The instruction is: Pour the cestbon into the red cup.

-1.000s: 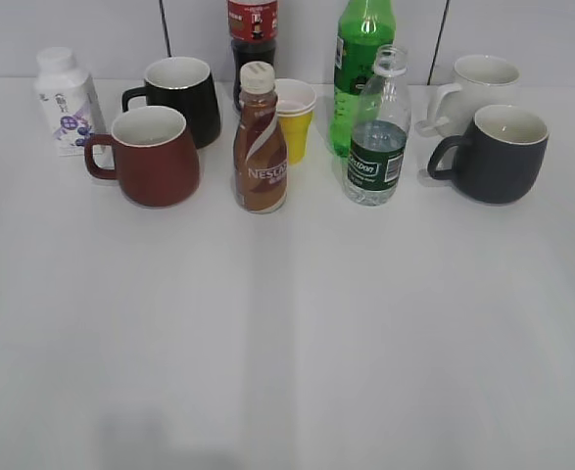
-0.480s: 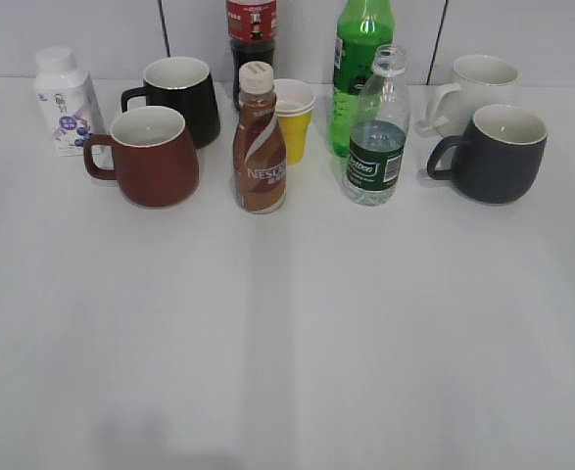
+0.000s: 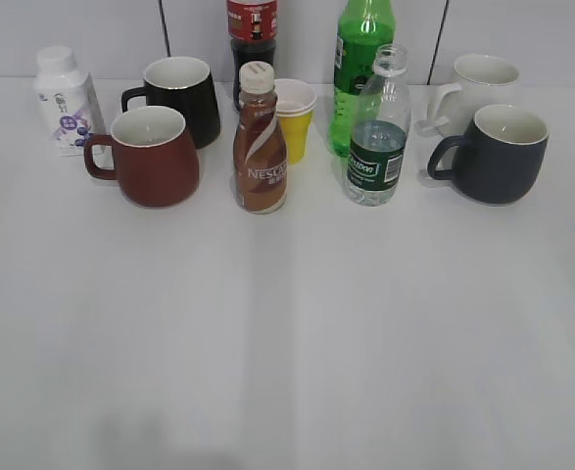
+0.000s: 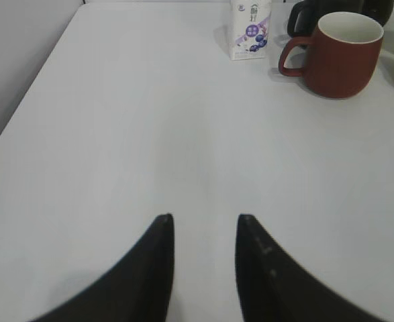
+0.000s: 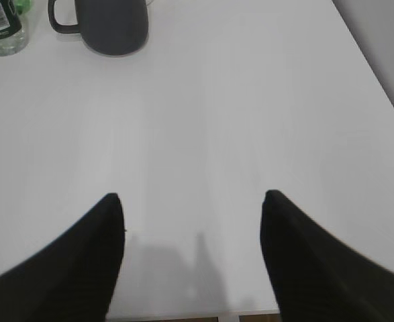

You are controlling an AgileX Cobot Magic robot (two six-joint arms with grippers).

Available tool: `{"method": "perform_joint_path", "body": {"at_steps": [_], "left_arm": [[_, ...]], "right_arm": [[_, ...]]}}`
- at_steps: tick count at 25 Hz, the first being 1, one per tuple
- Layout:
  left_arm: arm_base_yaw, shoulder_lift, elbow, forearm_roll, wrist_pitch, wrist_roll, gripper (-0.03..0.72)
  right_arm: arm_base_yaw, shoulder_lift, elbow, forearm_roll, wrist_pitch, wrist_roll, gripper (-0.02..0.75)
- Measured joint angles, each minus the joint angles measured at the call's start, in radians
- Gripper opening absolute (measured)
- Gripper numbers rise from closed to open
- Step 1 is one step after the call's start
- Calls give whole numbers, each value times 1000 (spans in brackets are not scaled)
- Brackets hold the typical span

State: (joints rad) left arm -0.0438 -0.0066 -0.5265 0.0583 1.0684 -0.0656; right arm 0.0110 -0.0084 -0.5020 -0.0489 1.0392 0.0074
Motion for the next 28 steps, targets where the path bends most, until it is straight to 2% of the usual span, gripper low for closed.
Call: {"method": "perform_joint_path", "body": {"at_steps": [28], "left_arm": [[0, 0, 1, 0, 0, 0, 237]], "right_arm": [[0, 0, 0, 0, 0, -1, 480]]}}
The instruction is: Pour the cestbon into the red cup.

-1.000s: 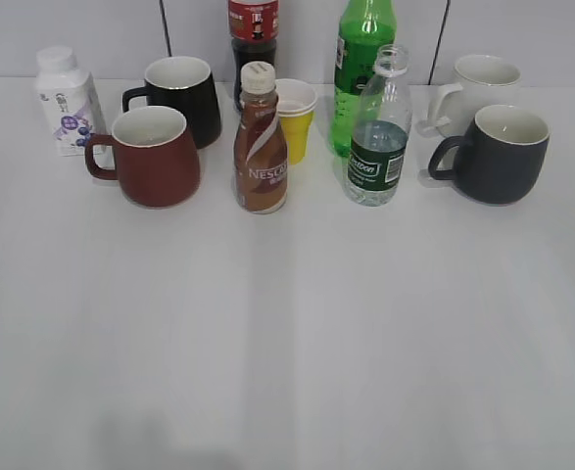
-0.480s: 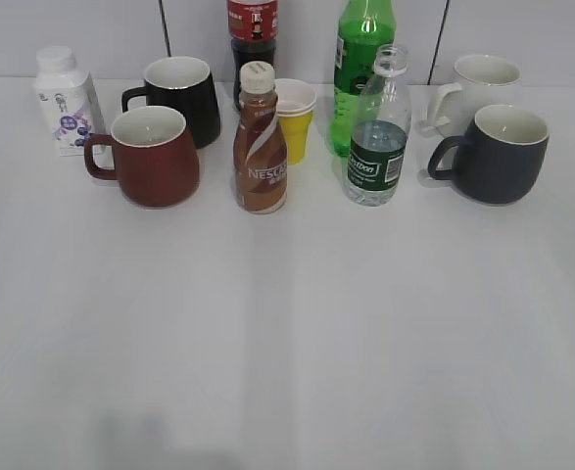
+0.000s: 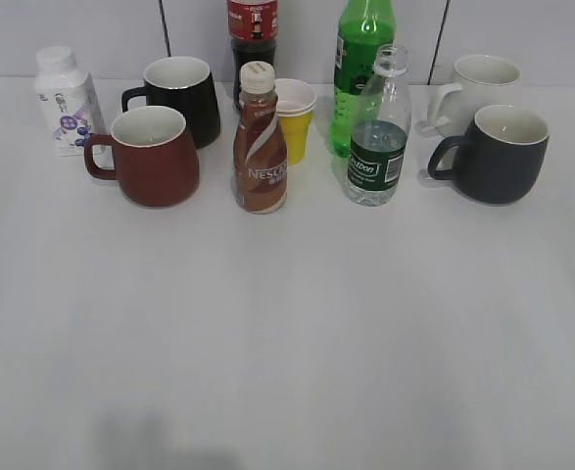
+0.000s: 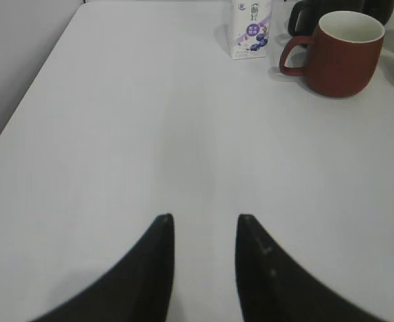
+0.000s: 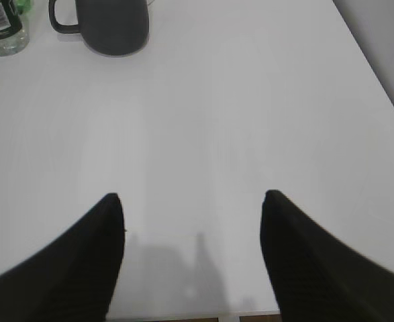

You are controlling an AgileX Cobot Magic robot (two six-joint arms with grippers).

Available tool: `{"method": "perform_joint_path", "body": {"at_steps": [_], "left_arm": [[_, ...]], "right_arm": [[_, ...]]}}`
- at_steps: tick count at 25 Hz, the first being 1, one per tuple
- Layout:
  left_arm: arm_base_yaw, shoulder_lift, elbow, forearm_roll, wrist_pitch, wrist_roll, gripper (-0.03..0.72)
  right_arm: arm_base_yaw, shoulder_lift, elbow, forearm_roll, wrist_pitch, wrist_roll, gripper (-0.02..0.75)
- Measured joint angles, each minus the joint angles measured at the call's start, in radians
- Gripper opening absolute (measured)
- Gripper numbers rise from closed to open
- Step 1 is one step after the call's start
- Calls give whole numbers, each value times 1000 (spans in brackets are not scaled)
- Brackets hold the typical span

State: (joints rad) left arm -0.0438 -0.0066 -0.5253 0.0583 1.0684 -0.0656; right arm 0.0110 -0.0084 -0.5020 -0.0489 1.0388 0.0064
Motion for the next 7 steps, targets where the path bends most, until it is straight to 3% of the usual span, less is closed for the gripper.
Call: {"method": "perform_joint_path", "body": {"at_steps": [7], "left_arm": [[0, 0, 0, 0, 0, 0, 237]], "right_arm": [[0, 0, 0, 0, 0, 0, 480]]}}
